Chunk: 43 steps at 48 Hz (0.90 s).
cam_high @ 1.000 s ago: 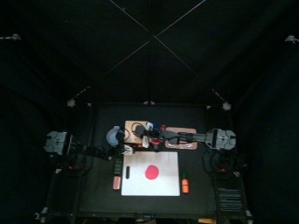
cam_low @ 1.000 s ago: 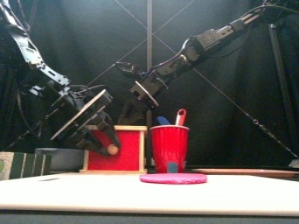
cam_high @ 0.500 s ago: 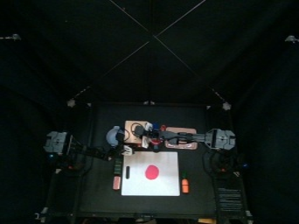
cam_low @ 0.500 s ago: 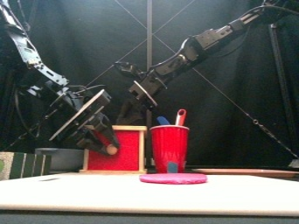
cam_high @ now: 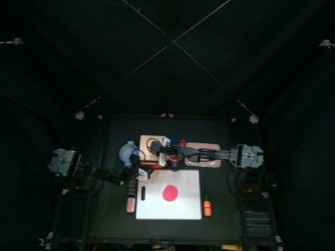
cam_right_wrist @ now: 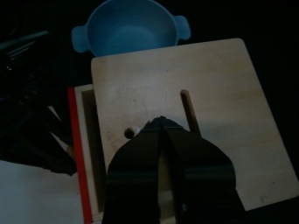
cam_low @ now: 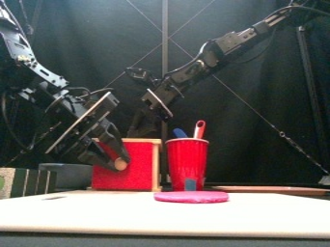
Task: Get the cutter from the drawer then cut the dough then place the extra dough in the bowl
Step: Open the drawer
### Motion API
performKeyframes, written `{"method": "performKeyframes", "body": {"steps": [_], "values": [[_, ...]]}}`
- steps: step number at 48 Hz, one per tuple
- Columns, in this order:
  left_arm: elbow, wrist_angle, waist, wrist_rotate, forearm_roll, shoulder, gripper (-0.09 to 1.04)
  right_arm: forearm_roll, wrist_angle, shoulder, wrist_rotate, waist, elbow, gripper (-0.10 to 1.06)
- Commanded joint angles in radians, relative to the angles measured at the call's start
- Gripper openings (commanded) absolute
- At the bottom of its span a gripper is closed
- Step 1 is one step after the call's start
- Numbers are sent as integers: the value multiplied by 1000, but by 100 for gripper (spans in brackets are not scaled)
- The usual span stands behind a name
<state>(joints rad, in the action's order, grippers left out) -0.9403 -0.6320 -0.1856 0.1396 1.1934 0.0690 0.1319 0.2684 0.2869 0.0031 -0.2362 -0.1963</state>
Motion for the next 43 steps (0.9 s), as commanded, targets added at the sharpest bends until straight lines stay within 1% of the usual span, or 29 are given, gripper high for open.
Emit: {"method": "performKeyframes", "body": {"steps": [1, 23, 35, 43], "values": [[15, 3, -44, -3, 6, -6, 60, -3, 9, -6, 2, 9, 3, 5], [15, 9, -126, -3, 28, -6, 60, -3, 9, 0, 2, 6, 2, 5], [23, 9, -152, -3, 34, -8, 60, -3, 9, 6, 2, 5, 3, 5], [23, 9, -152, -5, 32, -8, 60, -3, 9, 6, 2, 5, 3, 5]]}}
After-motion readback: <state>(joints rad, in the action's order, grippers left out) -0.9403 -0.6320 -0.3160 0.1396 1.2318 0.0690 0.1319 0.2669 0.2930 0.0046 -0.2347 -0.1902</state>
